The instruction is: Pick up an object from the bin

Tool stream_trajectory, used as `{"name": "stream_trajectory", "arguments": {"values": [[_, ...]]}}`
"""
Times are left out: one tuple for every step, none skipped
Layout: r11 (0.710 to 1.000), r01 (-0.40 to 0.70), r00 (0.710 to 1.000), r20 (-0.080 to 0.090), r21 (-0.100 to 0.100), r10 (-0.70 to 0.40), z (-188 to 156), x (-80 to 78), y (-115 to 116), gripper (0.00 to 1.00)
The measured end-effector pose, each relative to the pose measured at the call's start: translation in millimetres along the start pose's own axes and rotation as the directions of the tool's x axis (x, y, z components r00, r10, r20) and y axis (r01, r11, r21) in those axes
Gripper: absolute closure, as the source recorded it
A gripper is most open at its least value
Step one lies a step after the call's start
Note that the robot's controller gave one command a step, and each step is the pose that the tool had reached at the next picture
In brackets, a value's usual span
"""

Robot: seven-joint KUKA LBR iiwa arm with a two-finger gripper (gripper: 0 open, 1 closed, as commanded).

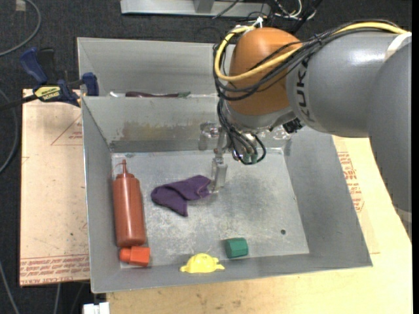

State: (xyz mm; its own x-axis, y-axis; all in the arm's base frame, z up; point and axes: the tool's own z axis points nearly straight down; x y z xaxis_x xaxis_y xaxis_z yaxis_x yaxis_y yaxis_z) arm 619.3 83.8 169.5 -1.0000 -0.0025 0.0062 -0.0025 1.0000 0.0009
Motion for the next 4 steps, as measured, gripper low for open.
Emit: {"name": "stream_trajectory", "arguments": {"values": [[1.000,-0.001,1.000,0.008,-0.001,0.001,-4.9,-1.7,-0.3,0.00],[0.998,0.060,0.998,0.012,0.000,-0.060,31.0,11.5,1.6,0.00],[0.999,0.046,0.999,0.007,-0.001,-0.046,71.1,41.6,6.7,0.00],[1.000,0.012,1.000,0.018,-0.002,-0.012,98.3,4.4,30.4,1.00]]}}
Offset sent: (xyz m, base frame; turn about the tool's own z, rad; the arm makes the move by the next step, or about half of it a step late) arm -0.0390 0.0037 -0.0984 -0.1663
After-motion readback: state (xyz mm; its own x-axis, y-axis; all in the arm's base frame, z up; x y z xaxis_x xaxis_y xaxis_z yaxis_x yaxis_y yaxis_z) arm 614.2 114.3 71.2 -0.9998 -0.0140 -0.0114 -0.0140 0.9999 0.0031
